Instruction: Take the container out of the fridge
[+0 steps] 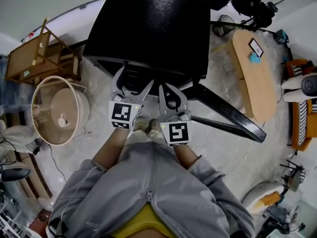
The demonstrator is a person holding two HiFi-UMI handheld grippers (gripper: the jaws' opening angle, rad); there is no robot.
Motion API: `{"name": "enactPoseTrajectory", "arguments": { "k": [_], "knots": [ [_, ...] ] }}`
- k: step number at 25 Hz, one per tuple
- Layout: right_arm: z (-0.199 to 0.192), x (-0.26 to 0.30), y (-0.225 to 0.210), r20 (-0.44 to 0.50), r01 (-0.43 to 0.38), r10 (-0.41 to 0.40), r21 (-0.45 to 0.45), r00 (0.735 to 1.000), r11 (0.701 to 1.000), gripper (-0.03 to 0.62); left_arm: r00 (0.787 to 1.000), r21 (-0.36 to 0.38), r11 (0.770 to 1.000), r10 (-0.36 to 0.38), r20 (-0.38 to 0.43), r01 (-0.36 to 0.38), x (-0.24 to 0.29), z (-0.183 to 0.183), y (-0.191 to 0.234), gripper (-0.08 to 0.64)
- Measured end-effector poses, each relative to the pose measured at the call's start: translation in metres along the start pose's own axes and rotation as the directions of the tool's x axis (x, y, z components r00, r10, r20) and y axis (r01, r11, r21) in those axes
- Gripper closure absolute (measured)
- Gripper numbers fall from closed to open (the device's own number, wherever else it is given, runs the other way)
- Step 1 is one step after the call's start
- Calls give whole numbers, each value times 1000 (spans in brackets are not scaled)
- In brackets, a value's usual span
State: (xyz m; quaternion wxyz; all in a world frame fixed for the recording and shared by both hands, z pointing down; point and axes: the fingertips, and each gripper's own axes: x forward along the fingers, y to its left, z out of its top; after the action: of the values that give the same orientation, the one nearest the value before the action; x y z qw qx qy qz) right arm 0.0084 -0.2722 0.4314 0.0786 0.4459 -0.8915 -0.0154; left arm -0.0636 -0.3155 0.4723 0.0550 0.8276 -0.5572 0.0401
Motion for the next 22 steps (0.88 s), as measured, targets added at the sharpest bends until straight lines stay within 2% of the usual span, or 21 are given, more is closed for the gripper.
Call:
{"name": "enactPoseTrajectory", "arguments": {
  "k": [6, 10, 22],
  "knots": [
    [-9, 7, -3, -21, 15, -15, -5, 1000, 1000, 591, 1000, -4, 1000, -18, -8, 18, 16, -8, 3, 117],
    [-16, 11, -4, -34, 20, -20, -6, 999, 1000, 591, 999, -22, 1000, -18, -44, 17, 27, -22, 8, 104],
    [-32, 26, -11, -71, 32, -31, 18, 997, 999, 591, 993, 28, 1000, 14, -114, -11, 60, -62, 21, 80]
  ]
}}
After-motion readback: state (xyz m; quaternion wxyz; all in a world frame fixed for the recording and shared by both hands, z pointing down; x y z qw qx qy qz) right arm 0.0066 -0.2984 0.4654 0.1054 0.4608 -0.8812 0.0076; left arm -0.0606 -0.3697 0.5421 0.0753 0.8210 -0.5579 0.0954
